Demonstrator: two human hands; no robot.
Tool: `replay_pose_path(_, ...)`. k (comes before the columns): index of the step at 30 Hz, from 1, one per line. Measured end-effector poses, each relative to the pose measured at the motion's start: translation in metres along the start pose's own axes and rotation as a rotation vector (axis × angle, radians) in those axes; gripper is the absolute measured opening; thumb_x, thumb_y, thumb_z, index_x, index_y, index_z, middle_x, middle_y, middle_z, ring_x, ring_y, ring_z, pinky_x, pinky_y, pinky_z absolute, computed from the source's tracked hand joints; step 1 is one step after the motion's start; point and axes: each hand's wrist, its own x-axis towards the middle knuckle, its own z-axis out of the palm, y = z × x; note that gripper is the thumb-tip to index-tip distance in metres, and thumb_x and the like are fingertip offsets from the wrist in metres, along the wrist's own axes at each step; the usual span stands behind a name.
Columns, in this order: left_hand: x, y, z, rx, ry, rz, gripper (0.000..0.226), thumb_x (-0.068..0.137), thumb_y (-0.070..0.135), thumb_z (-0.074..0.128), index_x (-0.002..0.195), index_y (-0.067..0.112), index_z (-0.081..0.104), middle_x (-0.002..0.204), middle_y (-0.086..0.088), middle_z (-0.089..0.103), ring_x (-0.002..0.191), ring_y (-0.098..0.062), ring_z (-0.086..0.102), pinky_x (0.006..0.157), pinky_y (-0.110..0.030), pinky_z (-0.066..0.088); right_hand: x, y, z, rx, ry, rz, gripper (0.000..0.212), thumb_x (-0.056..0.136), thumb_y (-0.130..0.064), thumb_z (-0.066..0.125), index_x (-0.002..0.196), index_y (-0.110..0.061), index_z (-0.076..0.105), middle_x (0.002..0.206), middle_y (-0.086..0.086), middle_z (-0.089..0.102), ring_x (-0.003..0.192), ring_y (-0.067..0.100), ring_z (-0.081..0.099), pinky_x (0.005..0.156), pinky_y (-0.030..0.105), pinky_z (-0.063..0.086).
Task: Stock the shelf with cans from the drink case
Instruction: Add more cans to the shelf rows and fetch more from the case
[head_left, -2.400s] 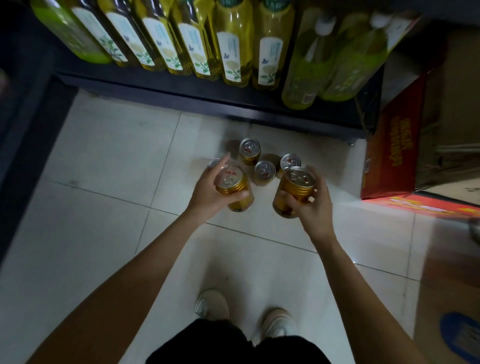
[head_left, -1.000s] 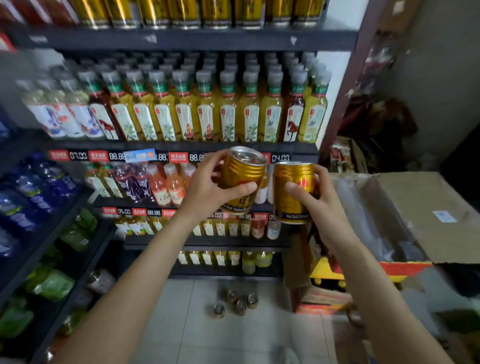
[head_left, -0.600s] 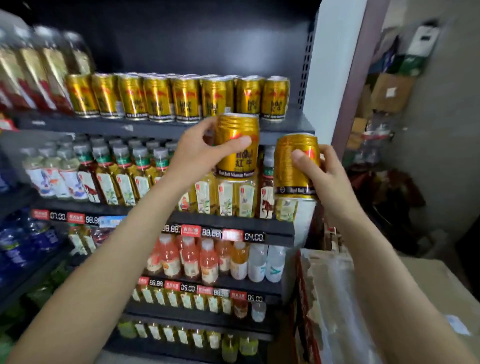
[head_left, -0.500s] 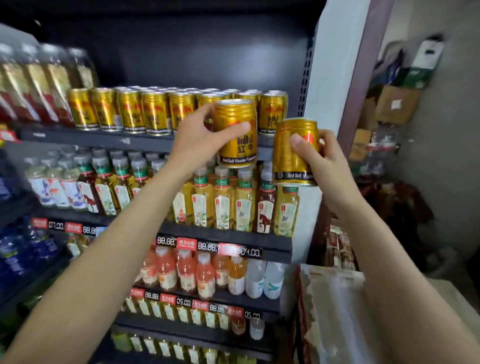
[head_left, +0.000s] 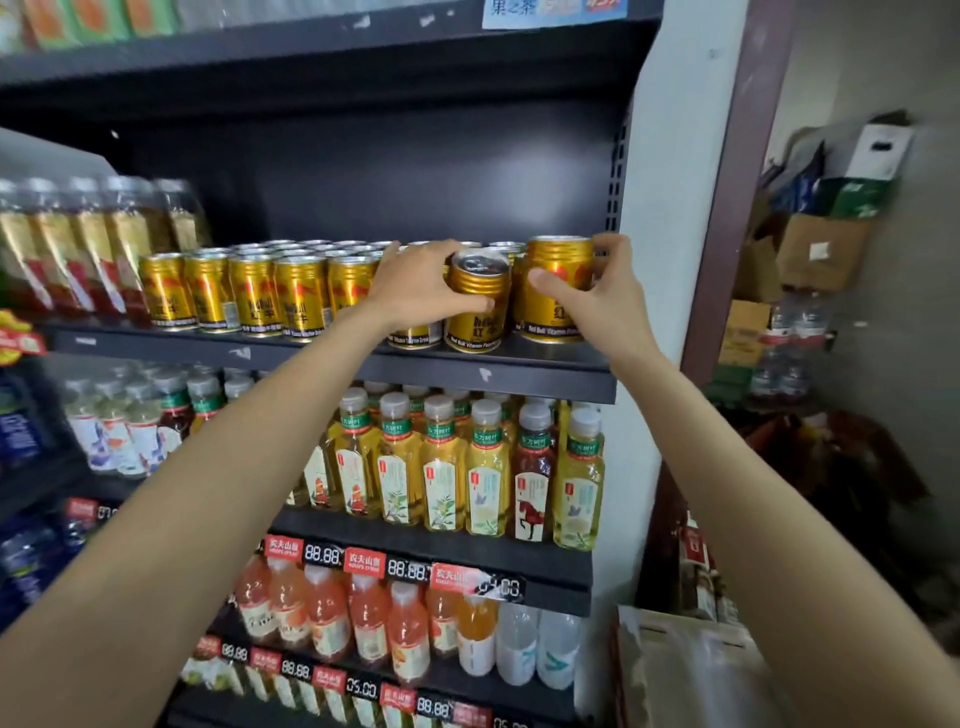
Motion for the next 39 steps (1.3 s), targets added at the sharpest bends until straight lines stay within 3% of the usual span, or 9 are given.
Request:
replay_pose_path(2,0.006,-0.008,0.003,0.014,-0.037,-0.014,0.071,0.077,0.056,0.065,0.135,0.023,0.044,0.141,-0.002,0.048,0.133,-0.023,0.038,0.117,-0.05,0.003,0.005,0.004,0.007,-0.038,0.009,-0.008,0.068,0.073,-0.042,0.076,0.123,-0.02,0.035,0.113,-0.003,0.056,0.101,0.015,0.059,0.09,0.038,0.052)
replay_pose_path(4,0.014,-0.015,0.003,0.006,-0.076,-0.003,0.067,0.077,0.056,0.065,0.132,0.025,0.043,0.139,-0.002,0.049,0.134,-0.02,0.037,0.116,-0.051,-0.005,0.01,0.007,0.013,-0.081,0.025,-0.001,0.071,0.07,-0.047,0.076,0.122,-0.022,0.034,0.112,-0.004,0.056,0.101,0.017,0.06,0.09,0.041,0.052)
replay_pose_path(15,0.028,-0.037,-0.003,0.048,-0.219,0.209,0.054,0.087,0.05,0.056,0.137,0.035,0.044,0.149,0.004,0.036,0.14,-0.017,0.021,0.115,-0.054,0.01,0.018,0.019,0.031,-0.306,0.112,0.03,0.082,0.062,-0.057,0.078,0.118,-0.015,0.036,0.12,0.007,0.058,0.105,0.026,0.06,0.085,0.044,0.053)
replay_pose_path(23,0.025,-0.034,0.0,0.129,-0.205,0.24,0.055,0.091,0.047,0.051,0.142,0.031,0.037,0.152,0.004,0.031,0.141,-0.017,0.025,0.116,-0.05,0.002,0.018,0.023,0.039,-0.391,0.064,0.005,0.093,0.062,-0.054,0.08,0.127,-0.008,0.033,0.129,0.013,0.045,0.121,0.03,0.044,0.097,0.045,0.044)
replay_pose_path(25,0.024,-0.031,0.001,0.159,-0.192,0.237,0.055,0.092,0.046,0.051,0.142,0.029,0.037,0.153,0.002,0.031,0.141,-0.019,0.026,0.116,-0.05,0.002,0.022,0.023,0.035,-0.285,-0.016,0.008,0.092,0.063,-0.046,0.082,0.127,-0.007,0.029,0.13,0.012,0.044,0.12,0.027,0.047,0.097,0.04,0.045)
replay_pose_path(31,0.02,-0.032,0.007,0.134,-0.137,0.223,0.053,0.092,0.043,0.05,0.142,0.028,0.038,0.151,0.0,0.034,0.14,-0.021,0.03,0.117,-0.047,0.001,0.026,0.021,0.03,-0.309,-0.086,0.023,0.09,0.066,-0.047,0.08,0.127,-0.01,0.026,0.128,0.006,0.051,0.111,0.022,0.056,0.085,0.031,0.044)
replay_pose_path(34,0.015,-0.028,0.009,0.118,-0.072,0.231,0.055,0.092,0.041,0.051,0.143,0.025,0.036,0.15,-0.003,0.037,0.138,-0.022,0.033,0.117,-0.047,0.0,0.025,0.02,0.027,-0.315,-0.13,0.033,0.096,0.063,-0.054,0.078,0.13,-0.012,0.024,0.132,0.005,0.05,0.114,0.022,0.055,0.092,0.034,0.047)
replay_pose_path(37,-0.001,-0.023,0.013,0.047,0.136,0.254,0.051,0.092,0.04,0.051,0.139,0.023,0.043,0.143,-0.005,0.046,0.135,-0.019,0.038,0.117,-0.043,0.005,0.012,0.017,0.024,-0.23,-0.074,0.006,0.102,0.057,-0.065,0.074,0.133,-0.016,0.027,0.134,0.006,0.047,0.119,0.022,0.051,0.098,0.043,0.047)
replay_pose_path(39,-0.02,-0.018,0.012,-0.1,0.306,0.264,0.043,0.09,0.04,0.047,0.129,0.022,0.054,0.128,0.0,0.06,0.124,-0.016,0.049,0.115,-0.039,0.018,-0.008,0.013,0.025,-0.272,0.067,-0.092,0.087,0.068,-0.058,0.073,0.133,-0.015,0.036,0.133,0.005,0.048,0.122,0.02,0.046,0.102,0.037,0.042)
